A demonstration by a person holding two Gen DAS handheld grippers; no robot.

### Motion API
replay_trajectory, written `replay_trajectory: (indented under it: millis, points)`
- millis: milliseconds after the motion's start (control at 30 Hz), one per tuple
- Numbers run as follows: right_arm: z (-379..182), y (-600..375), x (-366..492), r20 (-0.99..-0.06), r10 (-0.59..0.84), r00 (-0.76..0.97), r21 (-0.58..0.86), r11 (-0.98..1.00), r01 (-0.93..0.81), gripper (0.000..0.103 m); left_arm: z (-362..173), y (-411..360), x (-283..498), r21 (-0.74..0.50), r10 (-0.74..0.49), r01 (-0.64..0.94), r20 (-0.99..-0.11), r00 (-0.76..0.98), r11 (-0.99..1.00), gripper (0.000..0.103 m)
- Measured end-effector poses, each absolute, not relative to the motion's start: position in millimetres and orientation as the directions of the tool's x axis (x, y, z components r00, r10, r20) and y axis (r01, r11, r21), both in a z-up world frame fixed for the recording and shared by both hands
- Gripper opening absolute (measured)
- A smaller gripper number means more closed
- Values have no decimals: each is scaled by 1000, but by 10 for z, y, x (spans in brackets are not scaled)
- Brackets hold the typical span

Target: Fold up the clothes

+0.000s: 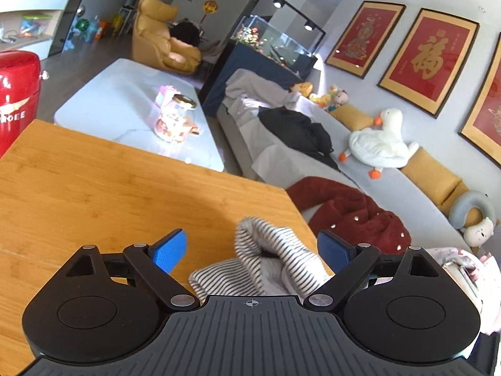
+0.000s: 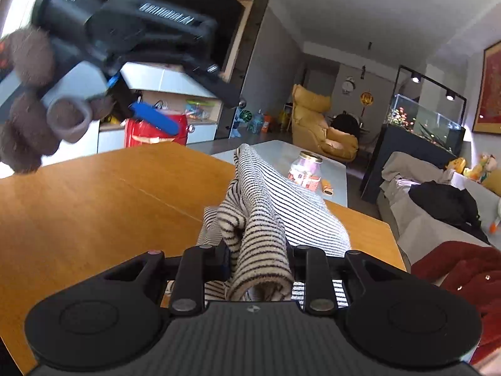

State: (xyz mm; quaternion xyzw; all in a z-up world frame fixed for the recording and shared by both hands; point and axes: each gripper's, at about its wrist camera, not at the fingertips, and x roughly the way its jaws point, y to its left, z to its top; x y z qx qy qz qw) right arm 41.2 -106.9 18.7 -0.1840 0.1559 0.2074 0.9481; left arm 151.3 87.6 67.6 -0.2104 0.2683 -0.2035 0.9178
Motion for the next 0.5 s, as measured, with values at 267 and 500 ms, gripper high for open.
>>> replay_trajectory:
  millis: [267, 500]
  points:
    - [65, -818, 264, -374, 304, 876, -453, 764, -459, 30, 447, 410, 1755, -509, -617, 390, -421, 664, 767, 94]
    - [468, -1289, 295, -426, 463, 777, -235, 773, -589, 79, 21, 375, 1771, -404, -534, 357, -523, 664, 842, 93]
